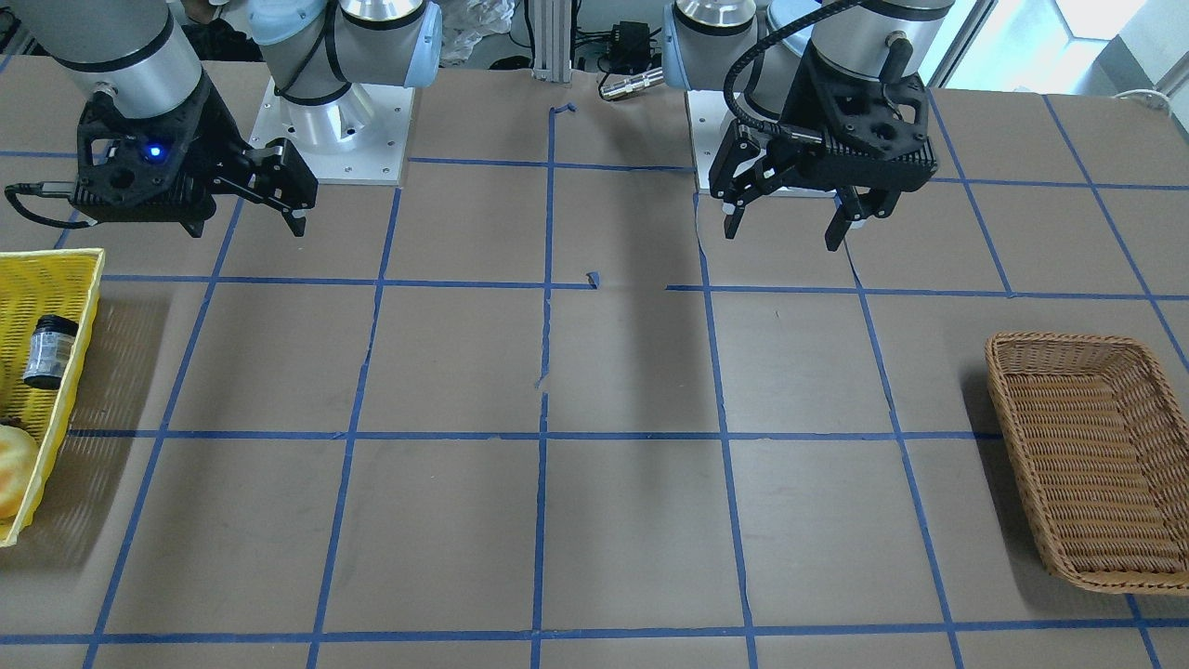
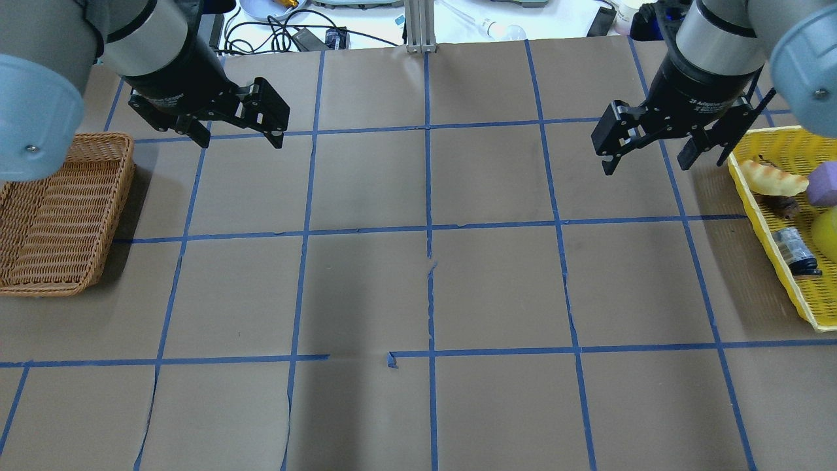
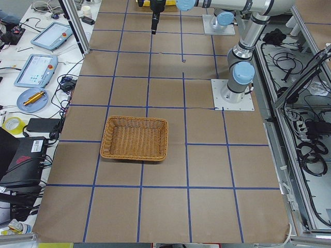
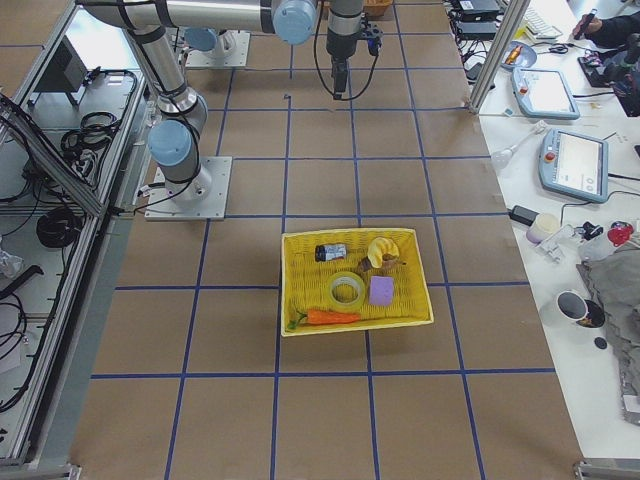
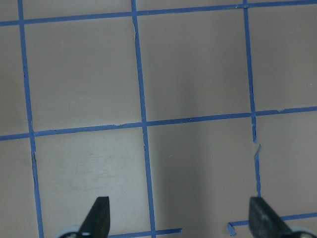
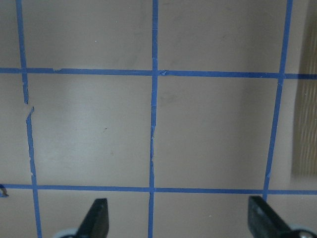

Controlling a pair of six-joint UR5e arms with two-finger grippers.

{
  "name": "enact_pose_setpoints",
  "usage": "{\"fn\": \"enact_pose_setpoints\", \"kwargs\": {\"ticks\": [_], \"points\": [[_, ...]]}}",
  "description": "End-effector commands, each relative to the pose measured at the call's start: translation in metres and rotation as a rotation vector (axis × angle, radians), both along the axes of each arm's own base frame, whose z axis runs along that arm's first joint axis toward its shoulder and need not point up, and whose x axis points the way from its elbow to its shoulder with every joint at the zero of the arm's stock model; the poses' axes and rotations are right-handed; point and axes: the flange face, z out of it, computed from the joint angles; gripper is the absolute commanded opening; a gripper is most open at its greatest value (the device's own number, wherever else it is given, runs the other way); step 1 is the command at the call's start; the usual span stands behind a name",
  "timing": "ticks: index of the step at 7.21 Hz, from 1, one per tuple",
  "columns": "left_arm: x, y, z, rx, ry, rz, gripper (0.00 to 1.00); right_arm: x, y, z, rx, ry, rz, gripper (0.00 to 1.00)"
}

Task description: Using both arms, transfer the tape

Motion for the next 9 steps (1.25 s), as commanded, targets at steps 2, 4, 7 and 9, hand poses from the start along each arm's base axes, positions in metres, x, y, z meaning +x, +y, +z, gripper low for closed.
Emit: {"fn": "enact_pose_setpoints", "kwargs": {"ticks": [2, 4, 7, 9], "points": [[-0.001, 0.0, -0.001, 0.003, 0.001, -0.001, 1.0, -0.017, -0.006, -0.004, 0.007, 0.036, -0.029, 1.0], [-0.001, 0.001, -0.001, 0.003, 0.001, -0.003, 1.0, -0.13, -0.027, -0.032, 0.086, 0.103, -0.15, 1.0], [-0.001, 0.0, -0.001, 0.001, -0.001, -0.003, 1.0, -0.298, -0.046, -0.063, -0.01, 0.133, 0.142, 1.0], [-0.001, 0.001, -0.001, 0.002, -0.001, -0.003, 1.0, -0.41, -0.031, -0.126, 0.033, 0.094, 0.224, 1.0]]}}
